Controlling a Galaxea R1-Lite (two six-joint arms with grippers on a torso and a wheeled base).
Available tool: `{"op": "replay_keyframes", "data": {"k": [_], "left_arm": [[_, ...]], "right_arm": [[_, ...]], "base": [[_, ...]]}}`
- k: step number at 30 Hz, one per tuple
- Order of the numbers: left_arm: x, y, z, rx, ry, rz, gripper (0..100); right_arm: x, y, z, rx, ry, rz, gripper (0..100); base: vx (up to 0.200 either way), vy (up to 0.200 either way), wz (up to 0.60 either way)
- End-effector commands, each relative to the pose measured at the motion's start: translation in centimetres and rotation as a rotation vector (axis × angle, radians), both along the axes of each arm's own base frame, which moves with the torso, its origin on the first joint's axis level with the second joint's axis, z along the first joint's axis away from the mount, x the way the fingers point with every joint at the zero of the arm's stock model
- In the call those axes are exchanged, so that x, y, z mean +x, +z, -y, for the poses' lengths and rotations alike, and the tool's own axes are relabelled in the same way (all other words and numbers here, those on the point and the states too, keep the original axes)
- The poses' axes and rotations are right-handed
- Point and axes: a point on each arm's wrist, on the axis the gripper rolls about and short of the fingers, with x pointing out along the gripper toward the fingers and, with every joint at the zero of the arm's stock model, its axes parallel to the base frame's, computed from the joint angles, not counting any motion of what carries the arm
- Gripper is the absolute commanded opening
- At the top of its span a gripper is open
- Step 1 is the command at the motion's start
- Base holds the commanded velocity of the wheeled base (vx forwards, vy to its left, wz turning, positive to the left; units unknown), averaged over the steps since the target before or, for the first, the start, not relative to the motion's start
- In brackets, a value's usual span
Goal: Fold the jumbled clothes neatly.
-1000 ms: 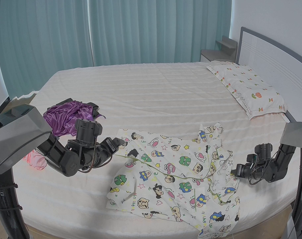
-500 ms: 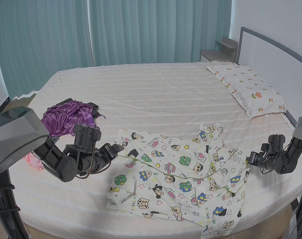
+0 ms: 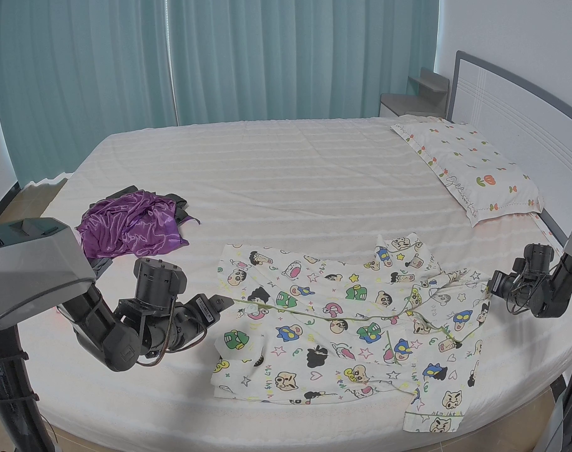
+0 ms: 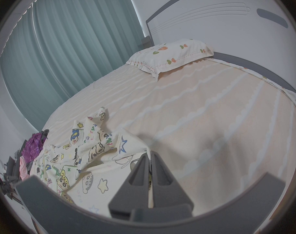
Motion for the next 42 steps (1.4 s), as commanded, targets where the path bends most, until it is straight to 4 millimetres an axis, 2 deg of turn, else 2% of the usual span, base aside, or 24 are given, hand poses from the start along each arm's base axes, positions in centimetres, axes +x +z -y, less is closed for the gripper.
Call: {"op": "replay_keyframes", "data": {"k": [1, 6, 7, 13, 22, 27, 36, 42], "left_arm": [[-1.3, -0.7, 0.4, 0.008, -0.03, -0.03, 100], [-2.2, -1.1, 1.6, 0.011, -0.076, -0.035, 100], [-2.4, -1.2, 2.0, 0.011, -0.09, -0.034, 100], [-1.8, -2.3, 2.8, 0.027, -0.119, -0.023, 100], [0.7, -3.9, 2.6, 0.073, -0.123, 0.005, 100], [2.0, -5.4, 3.2, 0.096, -0.14, 0.009, 100], [1.7, -5.8, 3.4, 0.108, -0.153, -0.009, 100], [0.9, -6.1, 3.0, 0.118, -0.155, -0.034, 100]], "right_arm": [[0.6, -0.4, 0.6, -0.012, -0.028, 0.005, 0], [0.9, -0.9, 0.7, -0.013, -0.034, 0.001, 0], [0.9, -1.1, 0.8, -0.01, -0.037, -0.001, 100], [0.4, -1.1, 0.6, 0.004, -0.04, -0.003, 100], [-2.3, 1.0, -0.5, 0.118, -0.049, 0.054, 100], [-3.5, 1.2, -1.2, 0.153, -0.058, 0.082, 100], [-5.6, 0.8, -1.9, 0.185, -0.035, 0.1, 100], [-6.0, 0.8, -2.4, 0.23, -0.047, 0.123, 100]], "base": [[0.0, 0.0, 0.0], [0.0, 0.0, 0.0], [0.0, 0.0, 0.0], [0.0, 0.0, 0.0], [0.0, 0.0, 0.0], [0.0, 0.0, 0.0], [0.0, 0.0, 0.0], [0.0, 0.0, 0.0]]}}
